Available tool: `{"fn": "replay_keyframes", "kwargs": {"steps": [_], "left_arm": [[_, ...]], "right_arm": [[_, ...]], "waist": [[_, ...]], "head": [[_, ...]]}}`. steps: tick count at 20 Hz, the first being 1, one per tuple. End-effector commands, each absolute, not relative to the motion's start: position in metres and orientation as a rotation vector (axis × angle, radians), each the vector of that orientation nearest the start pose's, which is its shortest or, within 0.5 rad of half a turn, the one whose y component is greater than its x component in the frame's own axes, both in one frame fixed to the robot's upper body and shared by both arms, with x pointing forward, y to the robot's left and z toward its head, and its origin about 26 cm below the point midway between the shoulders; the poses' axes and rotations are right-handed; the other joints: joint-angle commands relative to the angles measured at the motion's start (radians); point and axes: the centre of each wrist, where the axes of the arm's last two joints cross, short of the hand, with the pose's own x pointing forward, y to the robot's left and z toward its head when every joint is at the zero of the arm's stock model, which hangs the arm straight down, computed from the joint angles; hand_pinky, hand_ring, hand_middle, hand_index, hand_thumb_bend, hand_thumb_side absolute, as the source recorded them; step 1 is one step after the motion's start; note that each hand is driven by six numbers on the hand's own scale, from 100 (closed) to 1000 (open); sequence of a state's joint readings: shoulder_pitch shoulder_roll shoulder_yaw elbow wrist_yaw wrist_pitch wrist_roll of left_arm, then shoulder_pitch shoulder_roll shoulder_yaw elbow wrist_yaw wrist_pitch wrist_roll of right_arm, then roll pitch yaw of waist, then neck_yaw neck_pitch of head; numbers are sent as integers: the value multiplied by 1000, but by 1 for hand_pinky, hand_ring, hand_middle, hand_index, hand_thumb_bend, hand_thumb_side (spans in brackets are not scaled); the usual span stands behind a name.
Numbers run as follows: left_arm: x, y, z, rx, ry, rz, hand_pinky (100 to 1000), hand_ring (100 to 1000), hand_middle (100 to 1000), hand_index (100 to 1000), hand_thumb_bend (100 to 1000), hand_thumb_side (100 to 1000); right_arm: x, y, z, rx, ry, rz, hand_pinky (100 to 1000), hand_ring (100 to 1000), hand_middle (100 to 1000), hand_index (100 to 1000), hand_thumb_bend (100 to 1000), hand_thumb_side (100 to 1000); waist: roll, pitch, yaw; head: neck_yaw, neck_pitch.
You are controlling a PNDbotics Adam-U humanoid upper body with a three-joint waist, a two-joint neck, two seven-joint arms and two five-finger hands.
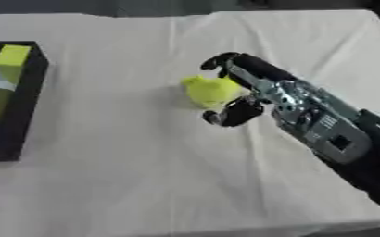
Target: Pick up the objects with one hand, pass them to the other hand, and then place them into the box on the other side of the table.
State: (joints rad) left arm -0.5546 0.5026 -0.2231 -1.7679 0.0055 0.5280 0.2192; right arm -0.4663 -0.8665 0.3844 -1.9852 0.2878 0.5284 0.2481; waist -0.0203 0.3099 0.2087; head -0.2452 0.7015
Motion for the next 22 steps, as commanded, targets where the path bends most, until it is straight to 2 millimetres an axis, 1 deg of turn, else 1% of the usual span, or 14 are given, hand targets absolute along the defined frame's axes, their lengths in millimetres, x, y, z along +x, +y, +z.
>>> {"fn": "replay_keyframes", "kwargs": {"steps": [1, 5, 6, 7, 10, 14, 17, 21, 22], "left_arm": [[348, 234, 232, 501, -1796, -428, 854, 1000, 798, 740, 100, 770], [348, 235, 233, 500, -1796, -427, 860, 1000, 797, 735, 100, 770], [348, 235, 233, 500, -1797, -427, 862, 1000, 797, 734, 100, 770], [348, 235, 233, 500, -1796, -426, 862, 1000, 796, 731, 100, 770], [348, 235, 232, 499, -1792, -426, 864, 1000, 794, 725, 100, 771], [348, 235, 233, 495, -1795, -426, 870, 1000, 794, 718, 100, 768], [349, 235, 233, 496, -1796, -426, 872, 1000, 795, 717, 100, 763], [349, 233, 236, 492, -1808, -430, 875, 1000, 796, 716, 100, 762], [349, 233, 237, 491, -1812, -430, 876, 1000, 796, 716, 100, 762]], "right_arm": [[297, -253, 242, -768, -1507, 1209, 854, 854, 881, 901, 432, 100], [296, -255, 241, -840, -1485, 1194, 870, 874, 893, 910, 365, 100], [296, -255, 241, -863, -1481, 1190, 876, 880, 899, 911, 317, 100], [296, -256, 241, -889, -1481, 1186, 883, 887, 899, 912, 370, 100], [296, -257, 242, -972, -1493, 1182, 895, 898, 903, 914, 395, 100], [296, -259, 242, -1005, -1475, 1214, 912, 911, 903, 915, 401, 100], [296, -261, 242, -1008, -1447, 1243, 916, 914, 904, 914, 410, 100], [295, -264, 241, -1050, -1402, 1215, 916, 913, 899, 910, 417, 100], [295, -264, 239, -1057, -1390, 1201, 916, 913, 900, 910, 406, 100]], "waist": [[-5, -1, 5], [-2, 8, 14], [-2, 10, 16], [-1, 12, 18], [0, 16, 21], [0, 21, 25], [0, 27, 30], [2, 38, 40], [3, 40, 43]], "head": [[-3, 0], [-10, -10], [-11, -12], [-13, -14], [-17, -21], [-25, -29], [-35, -25], [-46, -23], [-50, -24]]}}
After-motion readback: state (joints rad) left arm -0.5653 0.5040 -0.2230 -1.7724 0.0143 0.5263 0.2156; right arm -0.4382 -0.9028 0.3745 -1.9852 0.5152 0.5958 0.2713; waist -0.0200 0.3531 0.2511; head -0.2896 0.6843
